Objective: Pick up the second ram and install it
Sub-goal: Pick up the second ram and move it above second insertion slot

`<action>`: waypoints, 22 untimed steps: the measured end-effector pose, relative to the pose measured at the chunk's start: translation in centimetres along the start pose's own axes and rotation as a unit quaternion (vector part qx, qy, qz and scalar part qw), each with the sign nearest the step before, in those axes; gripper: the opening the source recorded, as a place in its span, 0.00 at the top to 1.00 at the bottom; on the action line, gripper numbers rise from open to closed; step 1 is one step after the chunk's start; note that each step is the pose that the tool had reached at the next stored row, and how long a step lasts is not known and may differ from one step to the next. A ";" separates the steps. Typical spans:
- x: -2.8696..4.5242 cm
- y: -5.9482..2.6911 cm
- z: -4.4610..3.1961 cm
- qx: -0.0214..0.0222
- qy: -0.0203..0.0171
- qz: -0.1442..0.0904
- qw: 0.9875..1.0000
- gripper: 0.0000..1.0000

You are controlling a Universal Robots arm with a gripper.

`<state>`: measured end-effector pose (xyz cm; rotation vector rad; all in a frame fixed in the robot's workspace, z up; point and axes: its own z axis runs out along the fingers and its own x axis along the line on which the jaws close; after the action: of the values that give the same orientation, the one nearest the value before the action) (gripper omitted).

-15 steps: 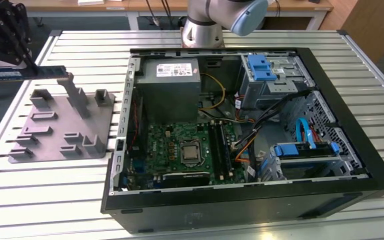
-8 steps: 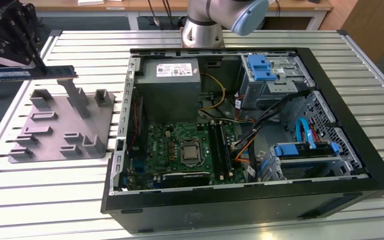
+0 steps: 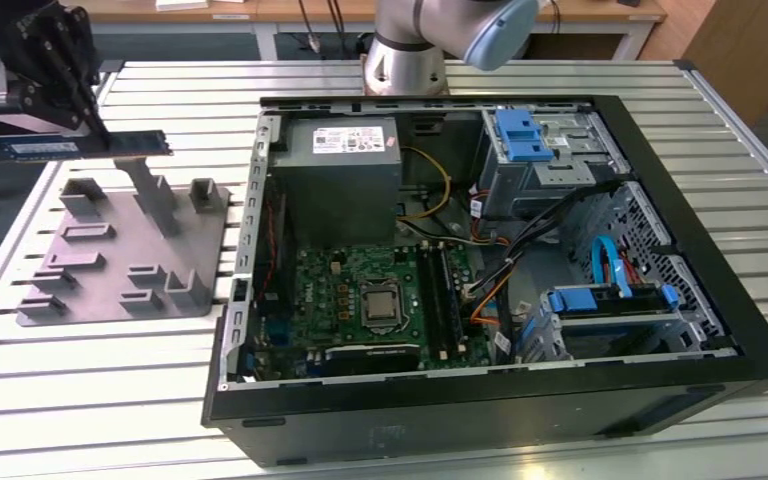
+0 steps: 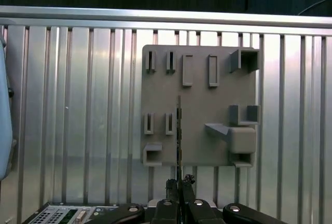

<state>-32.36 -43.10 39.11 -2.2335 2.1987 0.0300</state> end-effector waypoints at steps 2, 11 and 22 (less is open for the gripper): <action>0.01 -0.47 0.00 0.000 0.000 0.000 1.000 0.86; 0.04 -2.28 -0.01 0.000 0.000 0.000 1.000 0.86; 0.07 -4.10 -0.02 0.000 0.000 0.000 1.000 0.86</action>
<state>-28.26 -43.10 39.09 -2.2336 2.1986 0.0301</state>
